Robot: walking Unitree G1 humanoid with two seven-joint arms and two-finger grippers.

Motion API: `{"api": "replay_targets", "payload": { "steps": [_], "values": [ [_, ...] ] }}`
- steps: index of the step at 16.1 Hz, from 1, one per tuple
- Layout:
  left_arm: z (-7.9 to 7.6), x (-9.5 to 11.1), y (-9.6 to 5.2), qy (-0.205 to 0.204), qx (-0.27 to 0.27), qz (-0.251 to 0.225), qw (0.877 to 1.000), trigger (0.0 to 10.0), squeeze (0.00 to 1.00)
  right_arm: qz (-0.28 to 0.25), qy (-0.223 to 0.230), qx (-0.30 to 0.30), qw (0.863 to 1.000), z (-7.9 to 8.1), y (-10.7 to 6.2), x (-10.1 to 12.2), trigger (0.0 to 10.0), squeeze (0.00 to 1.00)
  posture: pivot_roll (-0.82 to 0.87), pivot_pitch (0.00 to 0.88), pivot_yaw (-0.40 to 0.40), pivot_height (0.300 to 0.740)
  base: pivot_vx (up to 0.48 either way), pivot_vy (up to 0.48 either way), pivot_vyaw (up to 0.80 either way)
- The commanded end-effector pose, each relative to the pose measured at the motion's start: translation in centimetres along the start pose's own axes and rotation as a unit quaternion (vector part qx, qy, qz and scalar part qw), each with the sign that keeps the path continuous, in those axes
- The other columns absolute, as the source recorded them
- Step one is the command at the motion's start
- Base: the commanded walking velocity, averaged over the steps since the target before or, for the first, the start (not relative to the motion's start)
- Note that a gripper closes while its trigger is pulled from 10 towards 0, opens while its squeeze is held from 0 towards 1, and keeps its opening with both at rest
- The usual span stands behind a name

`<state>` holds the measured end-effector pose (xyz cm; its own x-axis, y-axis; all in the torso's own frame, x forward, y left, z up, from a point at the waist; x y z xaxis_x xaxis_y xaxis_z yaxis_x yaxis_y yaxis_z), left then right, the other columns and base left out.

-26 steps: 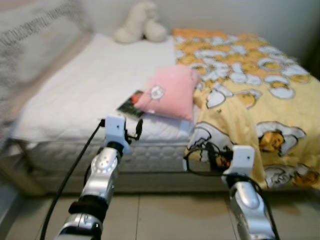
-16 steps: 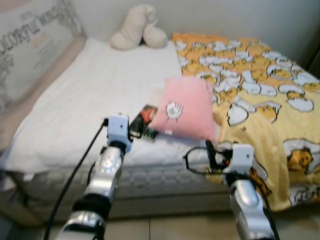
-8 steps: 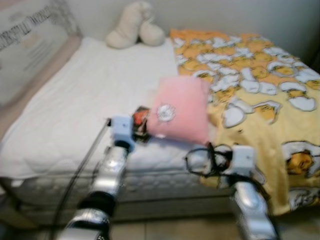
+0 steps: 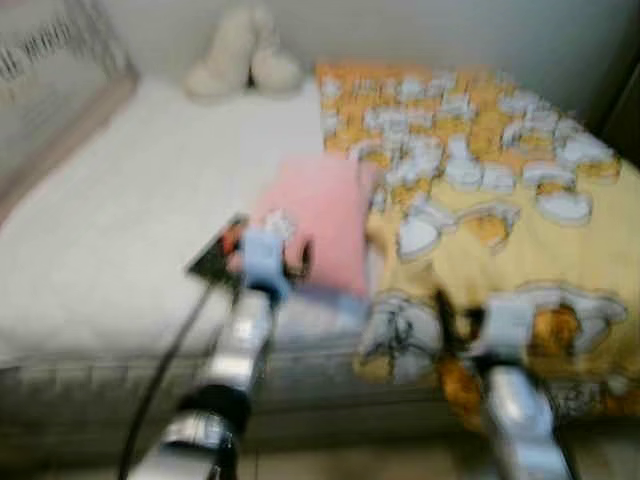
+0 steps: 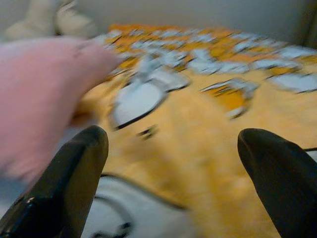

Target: Clean up the room

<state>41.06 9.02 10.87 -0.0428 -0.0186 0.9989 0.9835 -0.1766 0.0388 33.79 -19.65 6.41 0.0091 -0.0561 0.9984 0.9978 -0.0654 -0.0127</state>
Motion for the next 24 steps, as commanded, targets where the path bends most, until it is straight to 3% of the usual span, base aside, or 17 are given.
{"api": "replay_targets", "payload": {
  "steps": [1,10,11,12,17,19,20,21,22,23,24],
  "values": [
    [2.2,0.2,0.1,0.0,0.029,0.002,1.0,10.0,0.0,-0.005,0.008,0.014,1.0,1.3,0.2,0.4,10.0,0.0,0.05,0.0,0.031,0.74,0.48,0.0,0.0],
    [3.5,0.0,0.2,0.001,0.058,0.012,0.998,10.0,0.0,0.008,-0.001,0.027,1.0,2.0,0.6,0.0,10.0,0.0,0.07,0.0,0.022,0.74,0.46,0.0,0.0],
    [3.8,-0.1,0.2,-0.004,0.065,0.016,0.998,10.0,0.0,0.006,0.0,0.02,1.0,1.7,0.7,0.1,10.0,0.55,0.07,0.0,0.022,0.74,0.382,0.289,0.0],
    [3.9,-0.2,0.2,-0.006,0.067,0.018,0.998,10.0,0.0,0.006,0.0,0.02,1.0,1.7,0.7,0.1,10.0,1.0,0.07,0.0,0.022,0.74,0.33,0.349,0.0],
    [4.1,0.2,0.5,-0.003,0.068,0.016,0.998,10.0,0.0,0.009,-0.008,0.022,1.0,1.7,0.7,0.0,10.0,1.0,0.06,0.0,0.022,0.74,0.277,0.392,0.0],
    [5.0,1.2,0.9,0.049,0.077,0.008,0.996,10.0,0.0,0.007,-0.009,0.02,1.0,1.5,1.0,0.3,10.0,1.0,0.06,0.0,0.024,0.74,0.277,0.394,0.0],
    [5.2,1.4,1.1,0.053,0.078,0.007,0.995,10.0,0.0,0.006,-0.01,0.017,1.0,1.3,1.1,0.5,10.0,0.85,0.06,0.0,0.024,0.74,0.277,0.39,0.0],
    [5.4,1.5,1.4,0.055,0.081,0.015,0.995,10.0,0.0,0.0,-0.002,0.012,1.0,1.0,1.6,1.1,10.0,0.0,0.07,0.0,0.022,0.74,0.334,0.345,0.0],
    [5.3,1.8,2.3,0.053,0.06,0.034,0.996,10.0,0.0,-0.006,0.02,0.006,1.0,0.4,3.4,2.6,10.0,0.0,0.06,0.0,0.027,0.74,0.0,0.0,0.0],
    [4.7,2.0,3.2,0.026,0.021,0.067,0.997,10.0,0.0,-0.003,0.056,0.003,0.998,0.0,5.6,4.2,10.0,0.0,0.06,0.0,0.023,0.74,0.0,0.0,0.0],
    [4.2,2.0,3.5,0.002,0.0,0.089,0.996,10.0,0.0,0.007,0.082,0.0,0.997,-0.3,6.5,4.6,10.0,0.0,0.07,0.0,0.017,0.74,0.0,0.0,0.0]
  ]
}}
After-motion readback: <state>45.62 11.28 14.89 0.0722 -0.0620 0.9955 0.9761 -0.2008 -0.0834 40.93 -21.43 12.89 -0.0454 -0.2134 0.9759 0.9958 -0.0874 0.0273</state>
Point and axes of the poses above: a point about 5 cm out from each wrist's last joint towards the gripper, its own y axis pointing out of the wrist towards the gripper, its own x axis along the axis of the wrist's last joint, z = x × y, the point moved 6 cm from there along y, pointing out of the wrist towards the gripper, and after that the axes turned 3 degrees about y, right-handed, at the moved point
